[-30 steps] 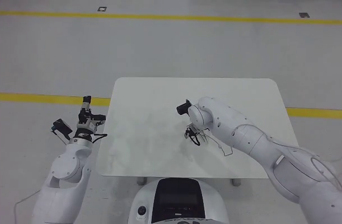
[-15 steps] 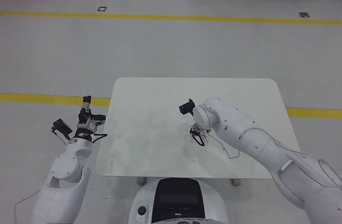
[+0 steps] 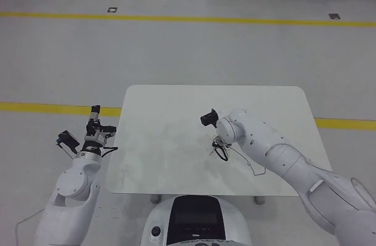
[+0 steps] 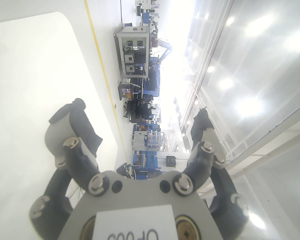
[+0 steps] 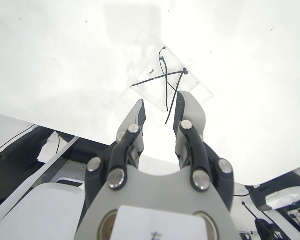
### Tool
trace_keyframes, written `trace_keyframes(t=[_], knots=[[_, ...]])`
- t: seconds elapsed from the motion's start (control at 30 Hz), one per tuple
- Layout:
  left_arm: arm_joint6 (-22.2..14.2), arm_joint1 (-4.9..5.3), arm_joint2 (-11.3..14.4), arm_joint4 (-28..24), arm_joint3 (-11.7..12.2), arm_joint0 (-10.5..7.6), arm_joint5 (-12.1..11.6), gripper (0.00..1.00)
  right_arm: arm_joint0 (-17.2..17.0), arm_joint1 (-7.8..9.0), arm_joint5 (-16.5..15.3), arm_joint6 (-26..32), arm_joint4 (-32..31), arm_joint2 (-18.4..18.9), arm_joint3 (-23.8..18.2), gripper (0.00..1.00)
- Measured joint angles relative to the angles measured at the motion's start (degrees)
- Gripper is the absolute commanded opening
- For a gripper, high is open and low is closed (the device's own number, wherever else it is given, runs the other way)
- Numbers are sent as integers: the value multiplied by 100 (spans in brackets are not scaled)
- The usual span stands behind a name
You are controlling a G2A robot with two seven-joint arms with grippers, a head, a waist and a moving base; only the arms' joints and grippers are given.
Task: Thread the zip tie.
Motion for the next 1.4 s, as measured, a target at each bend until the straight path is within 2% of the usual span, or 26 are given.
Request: trace_keyframes(t=[0.57,0.97,1.4], knots=[[0,0,0,0,0,0,0,100,157,-471,-142,-309,-11,-181,993,22],[0,0,0,0,0,0,0,100,268,-792,-382,-439,75,-238,1680,21],[0,0,0,0,0,0,0,100,322,-1022,-523,-610,76,-188,2180,19]])
